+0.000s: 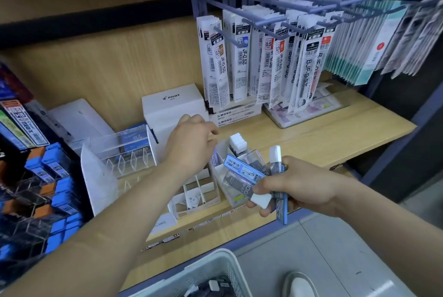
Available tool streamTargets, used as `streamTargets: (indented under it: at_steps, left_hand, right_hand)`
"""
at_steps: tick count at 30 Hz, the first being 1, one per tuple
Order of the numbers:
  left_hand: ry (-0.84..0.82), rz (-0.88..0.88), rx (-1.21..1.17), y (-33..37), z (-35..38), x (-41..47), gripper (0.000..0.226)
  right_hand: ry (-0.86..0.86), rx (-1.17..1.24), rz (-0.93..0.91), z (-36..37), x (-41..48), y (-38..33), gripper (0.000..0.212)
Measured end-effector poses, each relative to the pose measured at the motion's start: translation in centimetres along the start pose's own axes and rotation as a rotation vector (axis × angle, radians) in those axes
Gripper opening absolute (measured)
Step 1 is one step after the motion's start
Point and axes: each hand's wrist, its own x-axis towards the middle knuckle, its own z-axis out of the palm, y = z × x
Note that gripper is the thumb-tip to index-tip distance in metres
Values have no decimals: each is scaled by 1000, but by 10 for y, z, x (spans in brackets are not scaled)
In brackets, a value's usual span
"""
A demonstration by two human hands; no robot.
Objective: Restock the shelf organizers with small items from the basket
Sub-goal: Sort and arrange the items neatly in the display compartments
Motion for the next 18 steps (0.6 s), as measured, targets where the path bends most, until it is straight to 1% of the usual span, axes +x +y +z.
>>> streamTargets:
  at_steps: [1,2,3,4,5,6,7,8,13,16,18]
  left_hand:
    - [13,-35,-113,4,-8,0,14]
    - [-21,-80,-289,8,-18,1,10]
    - [-110,-117,-503,12,-29,2,11]
    - [-246,-129,-673,16,-41,1,15]
    - [-389,-103,-732,20,-51,-1,19]
    - [-496,-56,-725,23,-59,-3,20]
    - [-560,-12,-700,25,-63,-6,19]
    - [-587,14,-684,26,-65,-10,17]
    - [-532,-71,-797,15,-66,-13,13]
    - [-461,-130,-894,3,-66,-13,7]
    - [-405,-125,-884,-4,-66,-13,4]
  right_hand:
    - [-3,19,-4,0,0,0,22]
    - [-3,40,-7,0,0,0,21]
    - [-2,60,-9,0,0,0,21]
    - [-1,77,-10,0,0,0,20]
    - [-2,91,-13,0,1,0,19]
    - [-2,103,-17,1,1,-1,18]
    - [-2,120,-21,1,1,-2,17]
    - [0,141,-24,2,1,-3,15]
    - [7,240,-61,9,3,-8,10]
    - [8,256,-72,9,4,-8,8]
    - [12,237,-75,9,5,-9,8]
